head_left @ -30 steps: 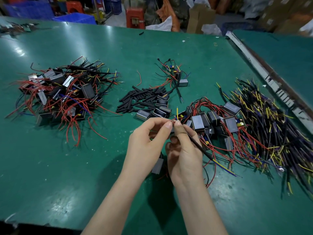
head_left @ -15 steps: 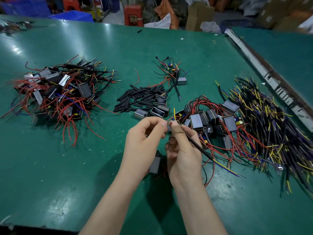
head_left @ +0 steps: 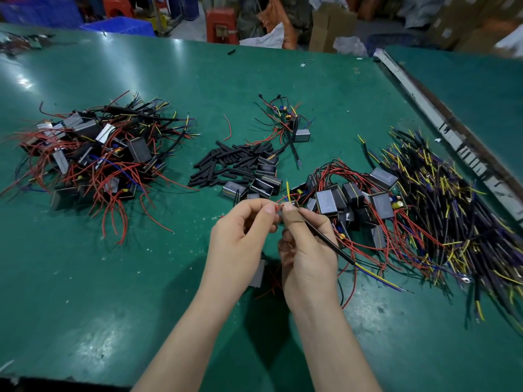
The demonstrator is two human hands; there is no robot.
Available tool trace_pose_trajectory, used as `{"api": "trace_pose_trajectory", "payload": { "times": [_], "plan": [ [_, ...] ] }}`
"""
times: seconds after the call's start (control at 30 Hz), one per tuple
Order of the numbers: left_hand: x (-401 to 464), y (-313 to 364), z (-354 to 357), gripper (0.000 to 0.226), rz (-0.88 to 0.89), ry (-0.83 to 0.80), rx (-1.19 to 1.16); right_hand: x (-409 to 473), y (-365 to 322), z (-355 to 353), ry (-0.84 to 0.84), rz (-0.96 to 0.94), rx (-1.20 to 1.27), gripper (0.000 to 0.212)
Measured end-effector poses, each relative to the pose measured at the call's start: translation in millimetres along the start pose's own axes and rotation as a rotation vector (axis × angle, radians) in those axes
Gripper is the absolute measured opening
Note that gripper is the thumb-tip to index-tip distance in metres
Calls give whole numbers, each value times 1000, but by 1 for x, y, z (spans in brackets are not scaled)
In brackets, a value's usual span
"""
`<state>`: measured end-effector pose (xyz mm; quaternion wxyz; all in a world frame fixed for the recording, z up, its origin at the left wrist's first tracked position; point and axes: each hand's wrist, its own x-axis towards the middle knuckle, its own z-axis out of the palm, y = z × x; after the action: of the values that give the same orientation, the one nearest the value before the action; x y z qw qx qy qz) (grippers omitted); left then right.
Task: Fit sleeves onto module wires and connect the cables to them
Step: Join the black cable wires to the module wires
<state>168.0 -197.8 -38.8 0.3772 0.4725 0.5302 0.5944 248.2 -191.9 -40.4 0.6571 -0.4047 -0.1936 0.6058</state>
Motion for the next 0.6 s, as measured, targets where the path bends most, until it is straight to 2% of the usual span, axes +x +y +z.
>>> {"api": "trace_pose_trajectory", "payload": {
  "times": [0.27,0.47,0.6],
  "plan": [
    [-6,7,-1,19,74,43,72,-2,0,-3,-7,-74,-30,16],
    [-6,9,1,21,38,36,44,0,0,-9,6,-171,-94,21],
    [-5,9,-2,22,31,-14,43,4,-7,-12,-59,-88,-121,18]
  ]
}}
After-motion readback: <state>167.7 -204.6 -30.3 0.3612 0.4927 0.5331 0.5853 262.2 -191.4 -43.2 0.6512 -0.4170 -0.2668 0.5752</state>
